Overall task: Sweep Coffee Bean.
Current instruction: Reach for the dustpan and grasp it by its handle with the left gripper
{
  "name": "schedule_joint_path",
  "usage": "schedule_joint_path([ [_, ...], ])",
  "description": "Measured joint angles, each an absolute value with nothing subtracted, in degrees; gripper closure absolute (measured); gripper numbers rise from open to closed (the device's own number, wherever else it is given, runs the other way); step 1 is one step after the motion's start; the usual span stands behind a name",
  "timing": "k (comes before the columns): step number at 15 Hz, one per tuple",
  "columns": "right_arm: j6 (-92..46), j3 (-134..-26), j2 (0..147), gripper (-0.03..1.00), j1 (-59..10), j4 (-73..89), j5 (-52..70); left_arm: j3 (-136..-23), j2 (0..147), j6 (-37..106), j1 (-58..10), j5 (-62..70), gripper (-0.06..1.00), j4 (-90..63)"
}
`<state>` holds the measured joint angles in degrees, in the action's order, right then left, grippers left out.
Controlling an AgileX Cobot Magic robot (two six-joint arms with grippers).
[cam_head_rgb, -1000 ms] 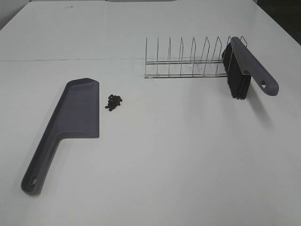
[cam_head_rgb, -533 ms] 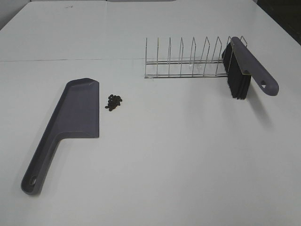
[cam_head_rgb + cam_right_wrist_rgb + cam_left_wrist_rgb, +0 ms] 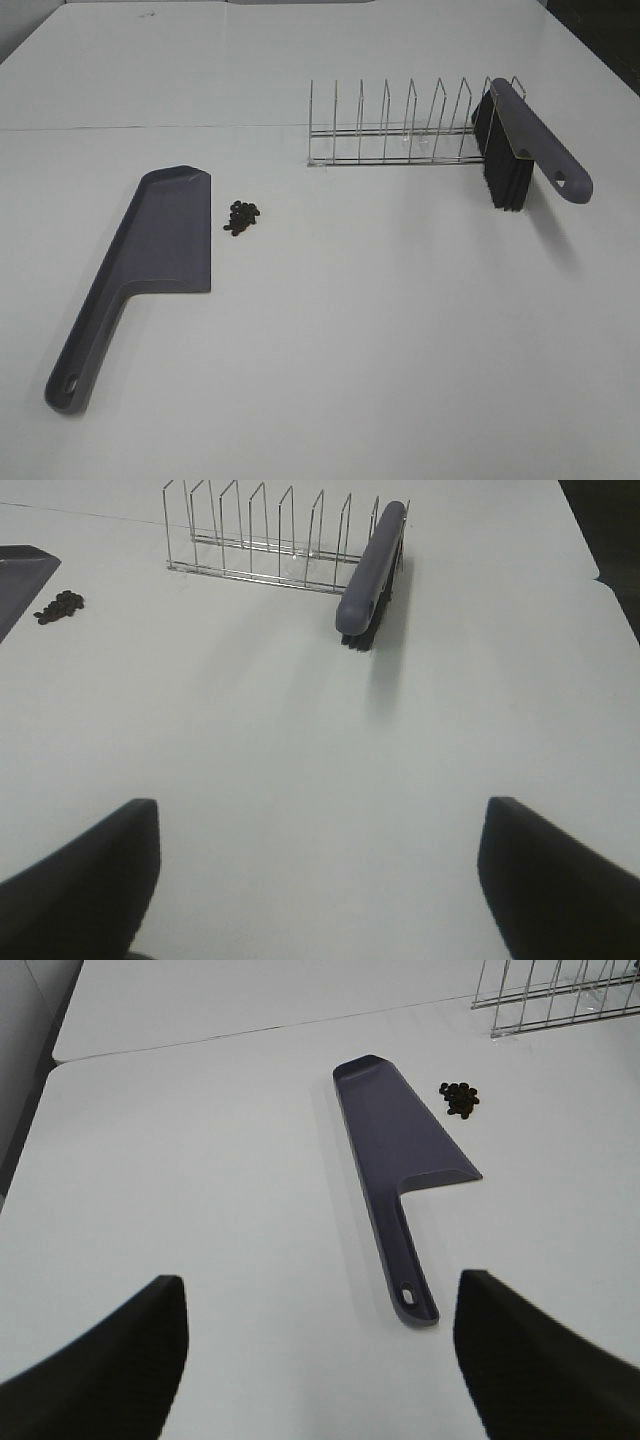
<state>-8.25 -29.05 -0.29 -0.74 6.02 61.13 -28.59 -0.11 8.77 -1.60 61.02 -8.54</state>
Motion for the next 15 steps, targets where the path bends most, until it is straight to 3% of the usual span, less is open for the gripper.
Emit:
schedule_joint_path([
  [9,-8.25,-29.05,-0.29,0.24,-0.74,6.02,61.13,-28.65,-0.11,7.96,-1.60,60.39,0.27,-8.71],
  [15,-8.25,-29.05,-0.29,0.24,-0.74,6.02,61.13,-29.74,9.17,7.73,-1.60,39.42,0.28,-9.40],
])
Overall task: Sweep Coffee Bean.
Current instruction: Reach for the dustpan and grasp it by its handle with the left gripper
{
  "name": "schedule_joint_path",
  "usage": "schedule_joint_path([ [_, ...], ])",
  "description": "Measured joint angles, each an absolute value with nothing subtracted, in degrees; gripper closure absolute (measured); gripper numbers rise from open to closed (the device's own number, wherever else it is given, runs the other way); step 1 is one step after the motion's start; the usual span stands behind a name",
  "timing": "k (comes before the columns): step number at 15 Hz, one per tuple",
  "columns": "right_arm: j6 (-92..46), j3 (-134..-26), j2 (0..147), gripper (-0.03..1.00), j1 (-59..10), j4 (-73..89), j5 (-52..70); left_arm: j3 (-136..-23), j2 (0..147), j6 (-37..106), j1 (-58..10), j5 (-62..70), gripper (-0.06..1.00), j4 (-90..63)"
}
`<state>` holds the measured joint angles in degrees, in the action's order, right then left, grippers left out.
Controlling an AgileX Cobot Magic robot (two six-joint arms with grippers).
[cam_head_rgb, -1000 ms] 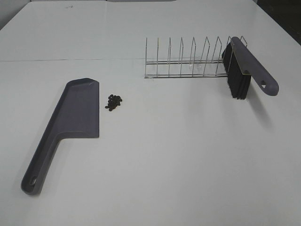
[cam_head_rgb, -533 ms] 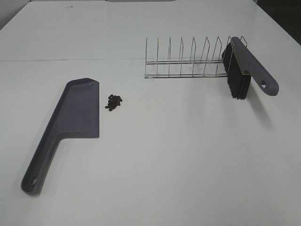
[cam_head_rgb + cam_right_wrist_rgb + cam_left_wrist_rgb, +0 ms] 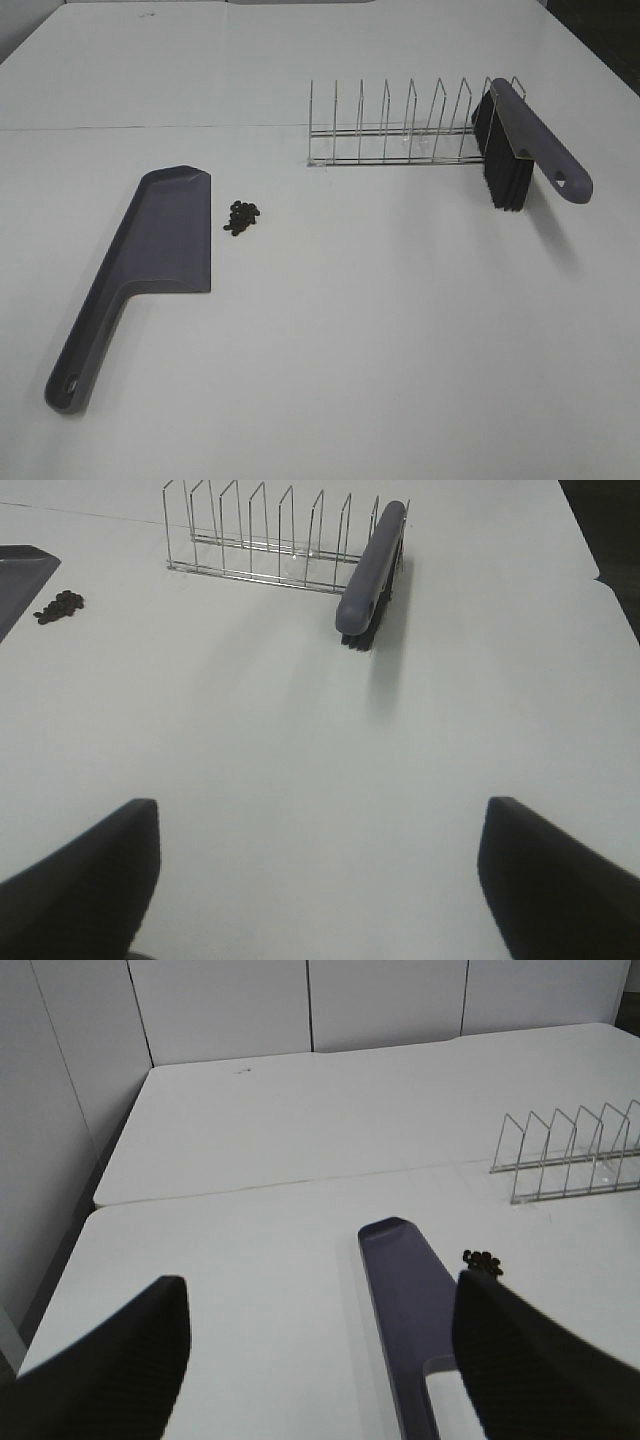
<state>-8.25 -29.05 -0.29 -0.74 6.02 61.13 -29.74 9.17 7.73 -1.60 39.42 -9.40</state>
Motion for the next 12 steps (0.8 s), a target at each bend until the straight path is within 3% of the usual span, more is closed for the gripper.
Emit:
schedule_joint_path([
  [3,-8.25,-29.05,-0.29,0.24,-0.74,6.02,61.13,-31.34,24.81,7.73,-1.60,31.97,0.28,-11.40],
  [4,-8.25,-29.05,-0.29,0.24,-0.74,6.02,61.13,-35.35,37.53,7.73,-1.60,31.34,0.28,-12.38],
  [12,-8.25,-29.05,-0.29,0.24,-0.74,6.02,61.13,-57.64,75.80,6.59,-1.60,42.80,0.28,-13.46],
])
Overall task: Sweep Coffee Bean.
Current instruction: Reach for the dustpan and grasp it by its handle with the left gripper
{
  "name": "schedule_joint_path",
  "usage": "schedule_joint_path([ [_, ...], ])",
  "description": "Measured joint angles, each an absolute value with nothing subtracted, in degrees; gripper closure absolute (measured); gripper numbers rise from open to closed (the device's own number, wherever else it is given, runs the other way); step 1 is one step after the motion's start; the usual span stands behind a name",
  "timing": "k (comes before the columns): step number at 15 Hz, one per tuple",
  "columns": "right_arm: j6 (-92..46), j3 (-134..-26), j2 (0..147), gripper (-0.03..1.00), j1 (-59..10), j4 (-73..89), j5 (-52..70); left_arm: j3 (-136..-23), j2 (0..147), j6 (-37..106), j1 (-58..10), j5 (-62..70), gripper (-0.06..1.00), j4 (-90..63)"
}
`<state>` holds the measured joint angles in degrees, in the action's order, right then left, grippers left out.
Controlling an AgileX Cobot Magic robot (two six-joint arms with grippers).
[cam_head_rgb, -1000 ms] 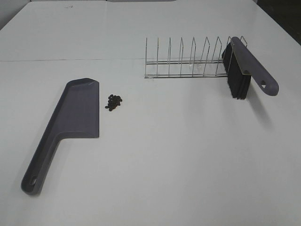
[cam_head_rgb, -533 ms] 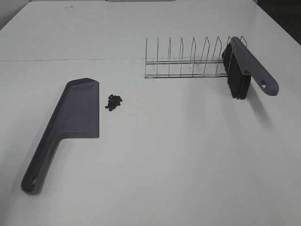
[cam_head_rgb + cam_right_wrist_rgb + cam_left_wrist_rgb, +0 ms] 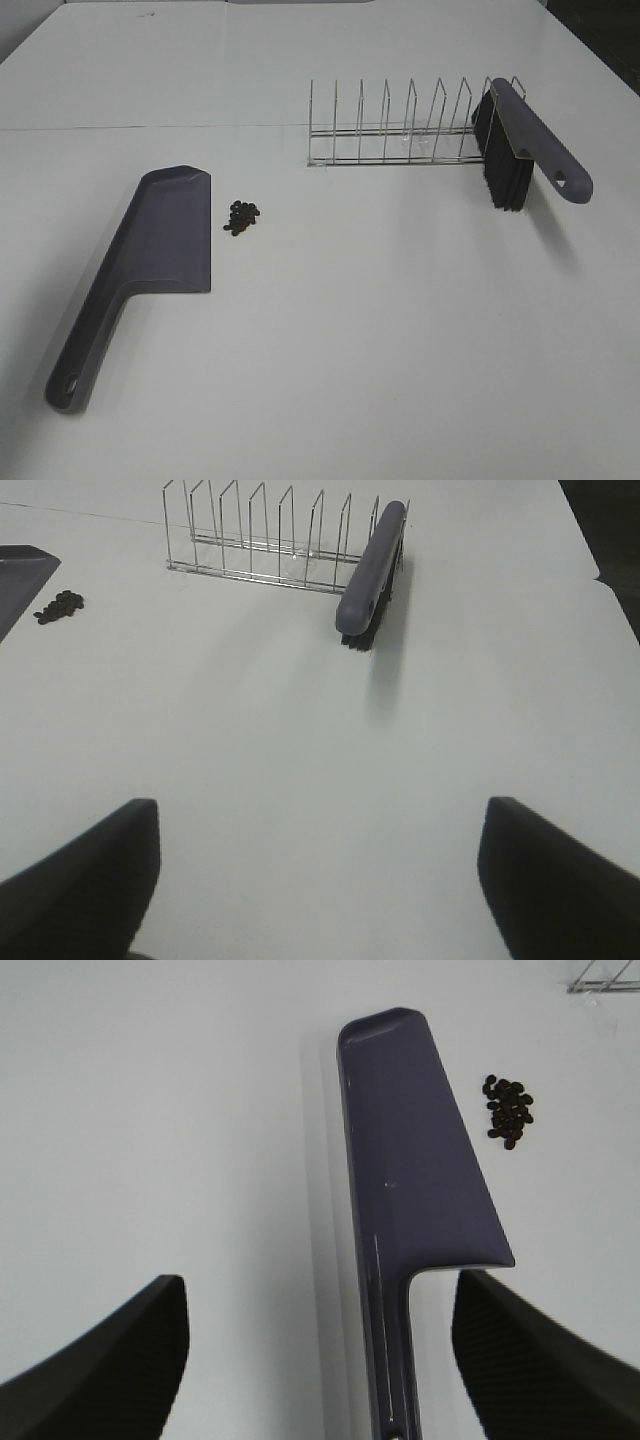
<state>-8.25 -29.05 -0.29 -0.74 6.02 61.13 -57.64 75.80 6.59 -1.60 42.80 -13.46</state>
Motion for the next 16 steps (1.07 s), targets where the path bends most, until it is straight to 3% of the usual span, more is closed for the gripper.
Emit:
schedule_joint_path([
  [4,-8.25,-29.05,-0.29,0.24,-0.74,6.02,61.13,-61.13,88.98,3.95,-2.52,45.61,0.28,-13.41],
  [10,-8.25,-29.05,-0.29,0.24,-0.74,6.02,61.13,-61.13,102.90,-6.13,-13.12,47.44,0.28,-7.68],
  [16,-8.25,-29.05,-0.29,0.24,-0.74,6.02,61.13,-61.13,108.86,-8.82,-16.50,45.89,0.28,-6.82],
])
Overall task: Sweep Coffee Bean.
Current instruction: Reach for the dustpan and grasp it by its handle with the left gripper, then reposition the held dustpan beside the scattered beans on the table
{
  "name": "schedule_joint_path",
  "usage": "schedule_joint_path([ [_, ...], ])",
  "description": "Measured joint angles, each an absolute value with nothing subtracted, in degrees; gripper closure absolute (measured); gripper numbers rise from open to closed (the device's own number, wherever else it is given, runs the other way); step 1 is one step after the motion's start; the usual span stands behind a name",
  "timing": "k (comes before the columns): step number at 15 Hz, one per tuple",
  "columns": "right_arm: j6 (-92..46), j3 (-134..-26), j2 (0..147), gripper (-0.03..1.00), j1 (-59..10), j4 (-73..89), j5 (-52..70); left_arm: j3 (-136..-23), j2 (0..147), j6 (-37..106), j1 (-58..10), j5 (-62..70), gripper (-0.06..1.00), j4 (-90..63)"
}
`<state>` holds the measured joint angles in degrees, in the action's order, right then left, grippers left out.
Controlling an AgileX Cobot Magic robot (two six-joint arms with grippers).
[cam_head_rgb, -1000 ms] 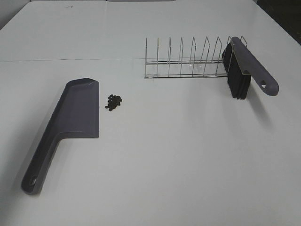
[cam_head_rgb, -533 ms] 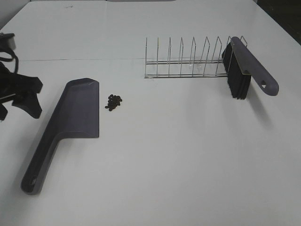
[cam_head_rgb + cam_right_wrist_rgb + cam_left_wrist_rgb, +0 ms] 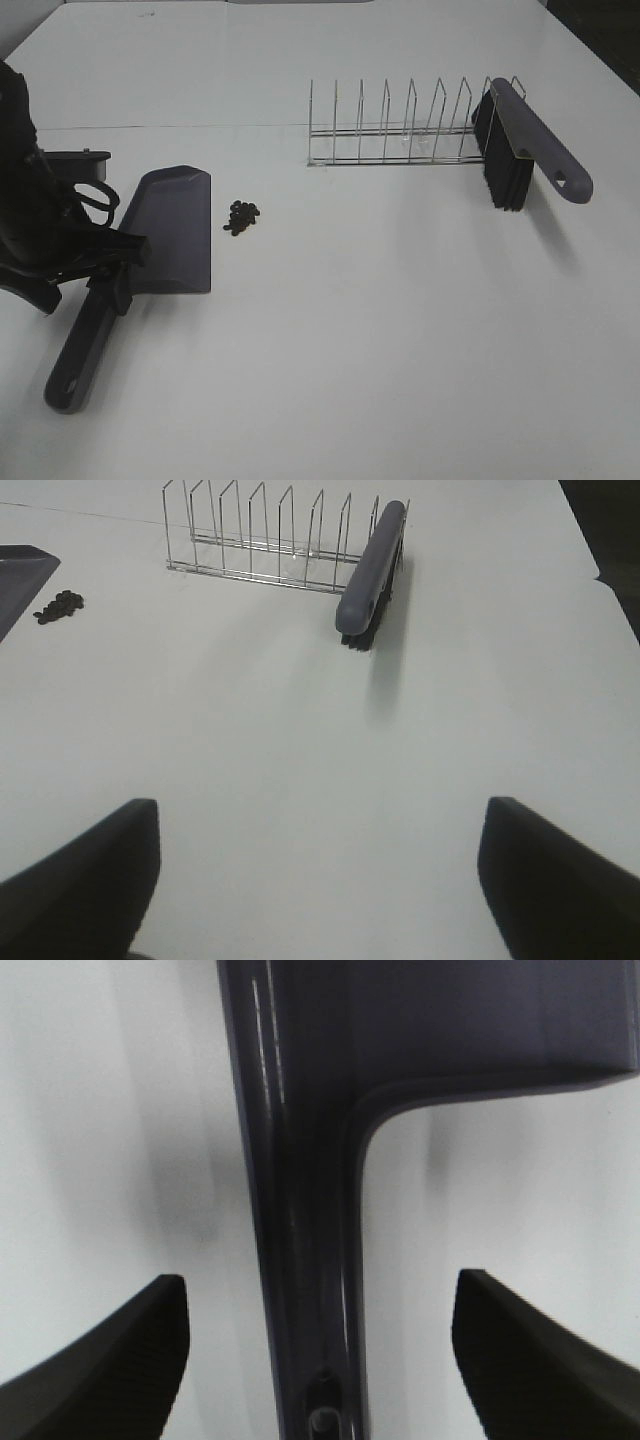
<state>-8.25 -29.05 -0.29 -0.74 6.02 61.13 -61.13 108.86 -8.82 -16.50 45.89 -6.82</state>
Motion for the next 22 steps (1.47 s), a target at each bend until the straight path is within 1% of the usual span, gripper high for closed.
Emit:
schedule_joint_path([
  [5,-8.25,-29.05,-0.29,0.24,-0.74,6.02,61.13,-61.13,109.26,-8.82,-16.50,45.38,0.28,-6.42],
  [9,-8.25,-29.05,-0.29,0.24,-0.74,6.02,61.13,-61.19,113.73,-8.82,-16.50,41.60,0.28,-5.67],
  [10,-8.25,-29.05,-0.29,0.24,-0.74,6.02,61.13,-61.31,115.16,-8.82,-16.50,41.02,0.30,-5.50],
  [11,-8.25,-29.05,-0.29,0.24,-0.74,6.02,61.13,-61.48,115.22,-8.88,-16.50,41.02,0.35,-5.50],
  [12,-8.25,-29.05,-0.29,0.24,-0.74,6.02,61.13,-61.48,115.28,-8.88,-16.50,41.02,0.38,-5.44],
  [15,-8.25,-29.05,-0.29,0.24,-0.74,6.02,61.13,-61.48,115.45,-9.40,-16.50,41.02,0.62,-5.50],
  [20,-8.25,-29.05,-0.29,0.24,-0.74,6.02,61.13,-61.59,114.94,-12.49,-16.50,41.02,0.62,-5.21],
  [22,-8.25,-29.05,-0.29,0.24,-0.74,6.02,61.13,-61.59,112.24,-13.12,-16.50,41.02,0.62,-5.04],
])
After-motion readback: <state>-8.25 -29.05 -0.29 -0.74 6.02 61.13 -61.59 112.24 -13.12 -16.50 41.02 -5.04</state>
